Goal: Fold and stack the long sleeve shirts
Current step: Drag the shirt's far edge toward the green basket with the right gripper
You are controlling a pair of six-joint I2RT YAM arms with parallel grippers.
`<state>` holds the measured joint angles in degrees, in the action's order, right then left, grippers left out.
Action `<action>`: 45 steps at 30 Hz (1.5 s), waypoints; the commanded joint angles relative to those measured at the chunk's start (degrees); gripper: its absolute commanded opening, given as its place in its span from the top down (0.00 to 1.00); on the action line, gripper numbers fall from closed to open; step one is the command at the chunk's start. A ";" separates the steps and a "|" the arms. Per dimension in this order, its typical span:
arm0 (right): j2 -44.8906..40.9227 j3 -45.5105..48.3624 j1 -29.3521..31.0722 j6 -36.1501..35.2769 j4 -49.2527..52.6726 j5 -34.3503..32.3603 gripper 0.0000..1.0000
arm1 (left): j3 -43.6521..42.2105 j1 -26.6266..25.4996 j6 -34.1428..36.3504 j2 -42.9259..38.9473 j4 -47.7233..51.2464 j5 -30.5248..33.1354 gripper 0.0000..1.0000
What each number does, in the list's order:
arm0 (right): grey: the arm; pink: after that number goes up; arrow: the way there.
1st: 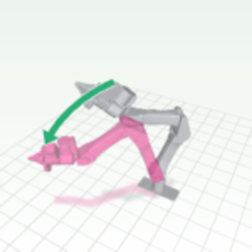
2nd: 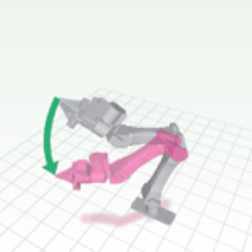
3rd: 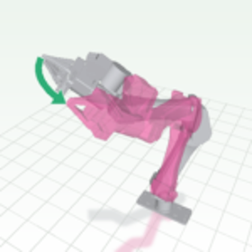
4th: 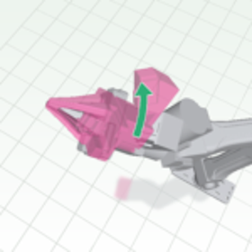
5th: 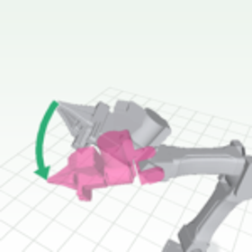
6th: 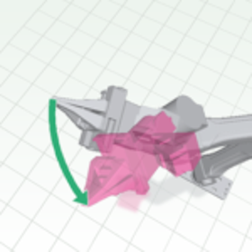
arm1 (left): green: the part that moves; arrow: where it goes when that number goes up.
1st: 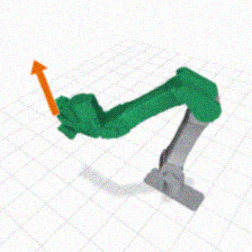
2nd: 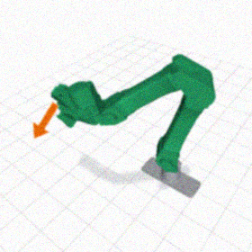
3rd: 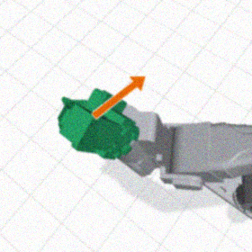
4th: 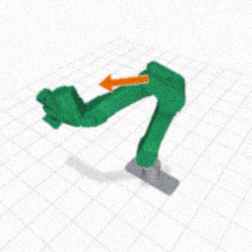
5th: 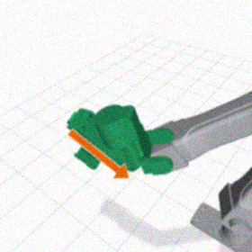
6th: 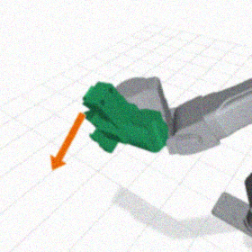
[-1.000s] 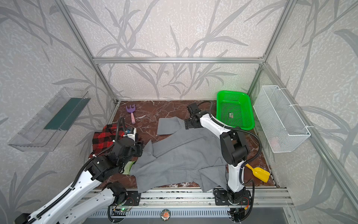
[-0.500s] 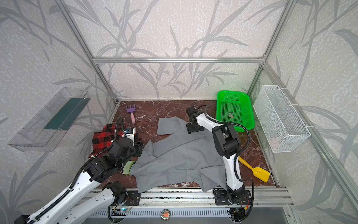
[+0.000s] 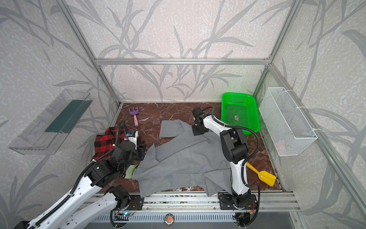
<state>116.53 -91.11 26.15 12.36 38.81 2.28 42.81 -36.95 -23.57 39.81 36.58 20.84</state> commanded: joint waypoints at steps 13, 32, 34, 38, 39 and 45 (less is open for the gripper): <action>-25.85 2.67 -2.07 3.39 -5.63 -0.17 1.00 | 2.31 0.46 0.16 1.31 2.96 -0.44 0.51; -31.98 10.18 -10.63 11.93 -11.18 -3.00 1.00 | 0.50 1.47 -11.93 7.67 7.91 2.02 0.51; -36.07 13.79 -11.11 13.63 -14.51 -6.32 1.00 | -0.91 1.96 -15.20 8.75 7.73 1.02 0.51; -37.51 14.81 -11.27 13.62 -15.04 -10.07 1.00 | -3.51 3.38 -19.38 11.31 5.89 -1.43 0.51; -36.42 14.35 -11.66 13.27 -14.21 -10.84 1.00 | -3.92 3.73 -20.03 11.89 5.24 -2.31 0.51; -31.91 16.30 -14.64 14.48 -13.68 -9.24 1.00 | -4.46 4.52 -20.98 13.98 4.11 -3.45 0.51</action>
<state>82.85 -76.05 12.40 25.78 25.89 -5.67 38.37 -32.86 -41.45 53.63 41.19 17.45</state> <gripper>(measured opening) 0.048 0.494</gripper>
